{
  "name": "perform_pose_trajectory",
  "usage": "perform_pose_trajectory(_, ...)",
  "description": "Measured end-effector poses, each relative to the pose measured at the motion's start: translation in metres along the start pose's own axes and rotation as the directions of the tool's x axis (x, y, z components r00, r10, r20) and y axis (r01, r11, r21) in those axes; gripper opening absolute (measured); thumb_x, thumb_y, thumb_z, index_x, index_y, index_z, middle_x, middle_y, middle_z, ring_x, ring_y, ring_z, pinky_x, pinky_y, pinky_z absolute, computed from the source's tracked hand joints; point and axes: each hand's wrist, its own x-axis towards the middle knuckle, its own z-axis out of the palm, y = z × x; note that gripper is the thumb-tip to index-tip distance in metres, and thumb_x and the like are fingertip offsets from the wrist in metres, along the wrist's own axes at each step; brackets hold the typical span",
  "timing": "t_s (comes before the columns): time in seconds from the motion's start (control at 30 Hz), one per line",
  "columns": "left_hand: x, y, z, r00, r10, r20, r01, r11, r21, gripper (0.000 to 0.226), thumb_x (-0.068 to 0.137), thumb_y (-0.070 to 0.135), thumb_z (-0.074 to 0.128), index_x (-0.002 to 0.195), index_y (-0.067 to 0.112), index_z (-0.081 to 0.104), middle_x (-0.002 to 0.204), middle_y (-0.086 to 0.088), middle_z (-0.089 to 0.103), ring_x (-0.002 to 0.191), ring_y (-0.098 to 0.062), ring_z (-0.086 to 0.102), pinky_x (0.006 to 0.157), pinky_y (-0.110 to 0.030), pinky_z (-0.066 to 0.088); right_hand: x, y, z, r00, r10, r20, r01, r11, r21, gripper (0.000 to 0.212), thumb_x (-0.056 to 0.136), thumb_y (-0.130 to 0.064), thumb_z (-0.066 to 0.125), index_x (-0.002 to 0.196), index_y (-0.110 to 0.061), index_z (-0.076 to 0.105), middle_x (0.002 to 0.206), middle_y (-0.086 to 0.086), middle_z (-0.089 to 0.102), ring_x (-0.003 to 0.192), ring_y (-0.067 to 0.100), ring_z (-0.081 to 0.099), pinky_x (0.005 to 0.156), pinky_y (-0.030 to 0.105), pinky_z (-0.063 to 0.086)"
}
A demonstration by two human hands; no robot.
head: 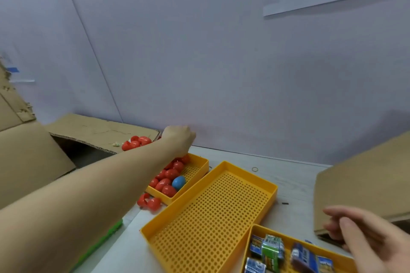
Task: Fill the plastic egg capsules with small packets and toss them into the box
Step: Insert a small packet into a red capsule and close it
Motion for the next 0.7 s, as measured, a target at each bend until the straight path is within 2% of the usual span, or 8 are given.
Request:
perform_pose_trajectory(0.1,-0.012,0.016,-0.028,0.985,0.037,-0.168,-0.067,0.982,-0.178,0.013,0.095,-0.002,0.047,0.101,0.004,0.057,0.104,-0.012,0.056,0.076,-0.024,0.049,0.061,-0.034,0.042,0.003,0.000,0.002,0.998,-0.061,-0.024,0.060,0.997,-0.038,0.051,0.088,0.005,0.059,0.079,-0.044,0.074,0.067,-0.005,0.074,0.064,0.002,0.068,0.064,0.005,0.047)
perform_pose_trajectory(0.17,-0.024,0.030,-0.054,0.960,0.048,-0.276,-0.145,0.929,-0.341,0.016,0.091,-0.008,0.048,0.099,-0.001,0.060,0.104,-0.014,0.057,0.081,-0.028,0.056,0.062,-0.038,0.049,0.003,0.000,0.004,0.999,-0.051,-0.012,0.051,0.998,-0.026,0.051,0.088,0.003,0.061,0.075,-0.045,0.073,0.066,-0.006,0.073,0.062,0.001,0.067,0.063,0.005,0.048)
perform_pose_trajectory(0.27,-0.051,0.055,-0.088,0.905,0.003,-0.425,-0.273,0.769,-0.578,0.030,0.085,-0.009,0.056,0.110,0.005,0.065,0.113,-0.013,0.060,0.096,-0.030,0.061,0.079,-0.039,0.056,0.005,-0.001,0.002,0.999,-0.029,0.019,0.030,0.999,-0.035,0.045,0.088,0.001,0.062,0.068,-0.037,0.075,0.066,-0.006,0.073,0.061,0.002,0.067,0.066,0.008,0.051)
perform_pose_trajectory(0.33,-0.073,0.076,-0.109,0.875,-0.100,-0.474,-0.318,0.620,-0.717,0.035,0.082,-0.004,0.064,0.112,0.012,0.067,0.113,-0.009,0.062,0.095,-0.026,0.062,0.075,-0.031,0.056,0.006,-0.003,0.001,0.999,-0.009,0.049,0.011,0.999,-0.053,0.040,0.088,0.002,0.062,0.064,-0.028,0.075,0.067,-0.005,0.073,0.066,0.008,0.068,0.070,0.020,0.055)
perform_pose_trajectory(0.43,-0.106,0.113,-0.126,0.856,-0.232,-0.462,-0.369,0.353,-0.860,0.024,0.081,0.012,0.072,0.104,0.019,0.071,0.101,0.000,0.066,0.078,-0.015,0.065,0.053,-0.012,0.049,0.007,-0.004,-0.003,0.996,0.020,0.084,-0.016,0.999,-0.049,0.034,0.090,0.000,0.062,0.072,-0.027,0.074,0.070,-0.006,0.074,0.074,0.018,0.070,0.073,0.027,0.054)
perform_pose_trajectory(0.5,-0.127,0.139,-0.121,0.864,-0.287,-0.414,-0.375,0.182,-0.909,0.014,0.086,0.019,0.070,0.099,0.023,0.071,0.094,0.008,0.067,0.075,-0.006,0.065,0.054,-0.006,0.045,0.007,-0.007,-0.004,0.996,0.041,0.083,-0.040,0.999,-0.019,0.032,0.092,-0.002,0.060,0.076,-0.025,0.074,0.069,-0.004,0.073,0.075,0.019,0.070,0.069,0.022,0.053)
perform_pose_trajectory(0.6,-0.155,0.177,-0.100,0.904,-0.328,-0.273,-0.310,-0.066,-0.948,0.019,0.089,0.017,0.069,0.100,0.033,0.068,0.094,0.017,0.067,0.079,0.000,0.066,0.066,-0.011,0.053,0.005,-0.015,-0.007,0.994,0.086,0.064,-0.090,0.994,0.066,0.027,0.097,-0.007,0.055,0.086,-0.025,0.073,0.070,-0.004,0.074,0.069,0.013,0.069,0.060,0.020,0.053)
perform_pose_trajectory(0.7,-0.171,0.200,-0.078,0.931,-0.338,-0.139,-0.236,-0.268,-0.934,0.037,0.083,0.009,0.076,0.094,0.041,0.060,0.095,0.016,0.066,0.085,-0.001,0.068,0.071,-0.019,0.058,0.004,-0.015,-0.008,0.989,0.116,0.095,-0.127,0.984,0.125,0.024,0.099,-0.016,0.053,0.093,-0.029,0.073,0.076,-0.008,0.076,0.072,0.006,0.071,0.067,0.027,0.049)
